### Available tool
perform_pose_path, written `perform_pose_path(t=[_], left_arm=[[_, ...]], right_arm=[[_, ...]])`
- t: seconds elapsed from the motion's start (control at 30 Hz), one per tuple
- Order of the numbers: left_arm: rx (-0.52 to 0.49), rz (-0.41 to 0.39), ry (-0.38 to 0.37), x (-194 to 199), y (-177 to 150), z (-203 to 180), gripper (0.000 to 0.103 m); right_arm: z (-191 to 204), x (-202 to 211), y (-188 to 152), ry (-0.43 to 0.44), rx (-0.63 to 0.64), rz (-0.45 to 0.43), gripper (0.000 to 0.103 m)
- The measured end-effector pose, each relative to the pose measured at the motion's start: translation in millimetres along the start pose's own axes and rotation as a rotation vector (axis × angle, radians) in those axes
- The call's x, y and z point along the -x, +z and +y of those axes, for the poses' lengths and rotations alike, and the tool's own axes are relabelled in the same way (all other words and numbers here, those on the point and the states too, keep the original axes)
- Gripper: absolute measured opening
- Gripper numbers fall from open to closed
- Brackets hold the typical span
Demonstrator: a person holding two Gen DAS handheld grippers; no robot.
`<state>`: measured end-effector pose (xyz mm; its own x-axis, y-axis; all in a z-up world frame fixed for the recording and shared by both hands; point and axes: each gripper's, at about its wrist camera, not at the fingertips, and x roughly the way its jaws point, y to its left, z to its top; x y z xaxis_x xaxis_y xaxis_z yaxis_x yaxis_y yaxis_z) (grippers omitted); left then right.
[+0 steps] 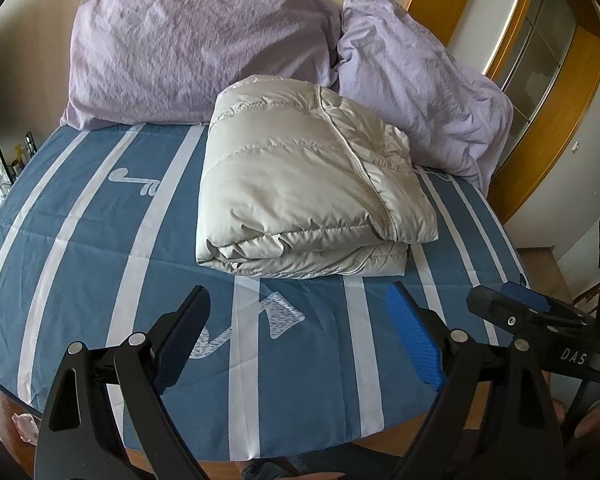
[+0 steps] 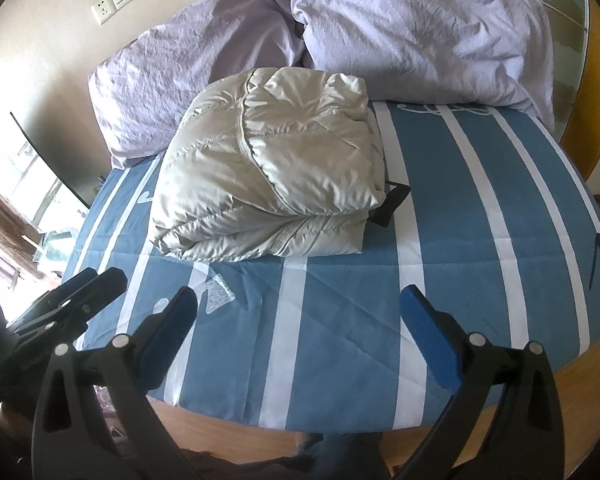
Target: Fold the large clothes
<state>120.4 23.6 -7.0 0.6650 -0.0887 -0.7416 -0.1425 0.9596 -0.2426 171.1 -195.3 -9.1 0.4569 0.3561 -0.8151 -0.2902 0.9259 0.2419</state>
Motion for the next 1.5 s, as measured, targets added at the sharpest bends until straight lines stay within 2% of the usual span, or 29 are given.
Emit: perform_pose_path(t=[1.5], left_arm=[[-0.007,-0.011,-0.003,5.0,-0.4,-3.9,0.09]], right_arm=[[4.2,0.7,-2.2,0.008,-0.004,-0.008,0.101]])
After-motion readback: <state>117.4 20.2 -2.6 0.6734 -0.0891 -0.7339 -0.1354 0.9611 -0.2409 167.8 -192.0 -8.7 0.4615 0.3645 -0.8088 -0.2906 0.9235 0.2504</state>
